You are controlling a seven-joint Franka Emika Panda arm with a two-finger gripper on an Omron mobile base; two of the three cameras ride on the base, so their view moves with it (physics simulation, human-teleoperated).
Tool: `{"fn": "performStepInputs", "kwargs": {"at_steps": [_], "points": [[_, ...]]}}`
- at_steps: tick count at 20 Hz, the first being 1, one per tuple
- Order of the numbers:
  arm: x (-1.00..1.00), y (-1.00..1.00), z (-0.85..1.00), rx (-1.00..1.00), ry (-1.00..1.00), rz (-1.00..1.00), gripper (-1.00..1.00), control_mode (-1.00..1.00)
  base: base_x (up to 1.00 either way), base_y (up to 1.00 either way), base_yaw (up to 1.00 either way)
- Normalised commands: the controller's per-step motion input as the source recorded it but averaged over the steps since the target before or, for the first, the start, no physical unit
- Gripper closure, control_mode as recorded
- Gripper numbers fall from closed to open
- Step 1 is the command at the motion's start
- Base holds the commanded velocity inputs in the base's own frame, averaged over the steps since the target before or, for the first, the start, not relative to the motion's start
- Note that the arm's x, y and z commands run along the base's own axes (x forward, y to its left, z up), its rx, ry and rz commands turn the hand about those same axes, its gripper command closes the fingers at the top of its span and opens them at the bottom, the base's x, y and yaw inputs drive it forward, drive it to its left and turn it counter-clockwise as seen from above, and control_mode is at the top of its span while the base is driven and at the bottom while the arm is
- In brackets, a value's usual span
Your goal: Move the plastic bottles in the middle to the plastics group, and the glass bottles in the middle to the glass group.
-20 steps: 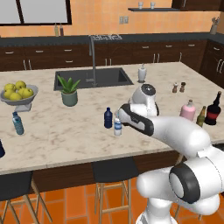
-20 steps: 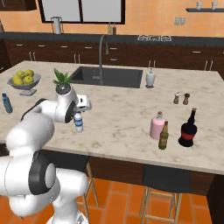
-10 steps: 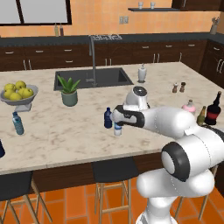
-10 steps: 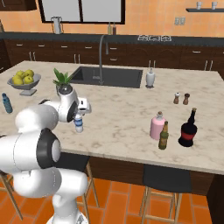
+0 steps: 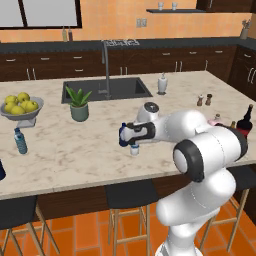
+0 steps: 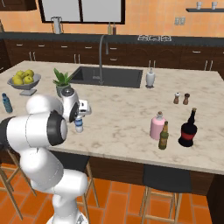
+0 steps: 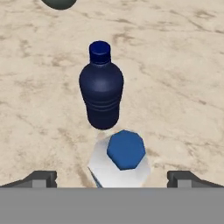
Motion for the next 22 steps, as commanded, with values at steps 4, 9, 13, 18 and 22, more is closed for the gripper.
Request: {"fn": "performStepInputs", "kwargs": {"at_steps": [4,9,13,18,22], "points": [[0.0,0.0,-0.06,0.0,0.02,0.0,-1.0,-1.0,0.0,0.0,0.0],[0.14,0.0,-0.15,0.0,0.0,0.0,-1.0,-1.0,0.0,0.0,0.0],[0.07,0.0,-0.09,0.0,0.0,-0.01,-1.0,-1.0,0.0,0.0,0.0],[0.0,0.0,0.0,0.0,0.0,0.0,1.0,-1.0,0.0,0.0,0.0],[0.0,0.0,0.0,0.0,0.0,0.0,1.0,-1.0,0.0,0.0,0.0]]}}
